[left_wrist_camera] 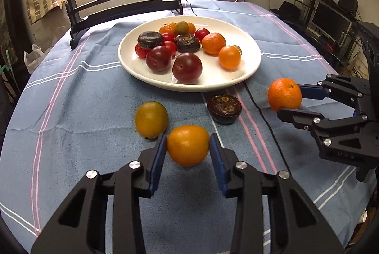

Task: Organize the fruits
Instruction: 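Grasp an orange with the left tool while the right tool grasps another orange, then carry both oranges onto the white plate and open both tools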

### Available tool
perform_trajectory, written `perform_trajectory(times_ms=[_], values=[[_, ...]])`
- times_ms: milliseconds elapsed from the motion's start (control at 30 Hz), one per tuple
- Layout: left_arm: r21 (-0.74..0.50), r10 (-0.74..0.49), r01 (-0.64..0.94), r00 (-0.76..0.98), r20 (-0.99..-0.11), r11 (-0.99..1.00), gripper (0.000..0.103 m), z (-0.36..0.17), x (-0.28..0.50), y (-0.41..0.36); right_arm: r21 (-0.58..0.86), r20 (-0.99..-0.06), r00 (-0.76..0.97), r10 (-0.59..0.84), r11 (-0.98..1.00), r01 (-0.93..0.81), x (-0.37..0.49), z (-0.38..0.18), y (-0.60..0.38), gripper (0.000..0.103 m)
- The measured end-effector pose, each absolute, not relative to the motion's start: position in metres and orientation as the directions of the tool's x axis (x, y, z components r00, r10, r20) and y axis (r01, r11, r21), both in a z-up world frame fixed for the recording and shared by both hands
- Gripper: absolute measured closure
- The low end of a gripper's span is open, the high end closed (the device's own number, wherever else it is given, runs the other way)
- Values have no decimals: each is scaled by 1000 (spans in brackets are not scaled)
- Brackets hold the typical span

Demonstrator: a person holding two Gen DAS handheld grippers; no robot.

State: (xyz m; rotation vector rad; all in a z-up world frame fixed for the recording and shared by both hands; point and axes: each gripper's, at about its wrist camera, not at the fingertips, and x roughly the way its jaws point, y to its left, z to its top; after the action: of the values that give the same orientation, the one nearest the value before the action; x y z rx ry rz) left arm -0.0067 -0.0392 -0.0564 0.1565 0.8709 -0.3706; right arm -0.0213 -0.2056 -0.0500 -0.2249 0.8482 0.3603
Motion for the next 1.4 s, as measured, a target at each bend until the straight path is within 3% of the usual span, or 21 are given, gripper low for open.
perform_trajectory(times_ms=[333, 900, 1400], values=[[0, -258, 364, 660, -706, 931, 66, -23, -17, -25, -10, -759, 595, 265, 908, -418, -43, -43, -196, 59], [66, -250, 357, 763, -596, 932, 66, 32, 38, -60, -8, -623, 733, 273, 935, -355, 5, 33, -209, 59], [117, -202, 364, 726, -657, 924, 66, -2, 101, -86, 9, -678, 705, 209, 961, -277, 106, 9, -215, 59]])
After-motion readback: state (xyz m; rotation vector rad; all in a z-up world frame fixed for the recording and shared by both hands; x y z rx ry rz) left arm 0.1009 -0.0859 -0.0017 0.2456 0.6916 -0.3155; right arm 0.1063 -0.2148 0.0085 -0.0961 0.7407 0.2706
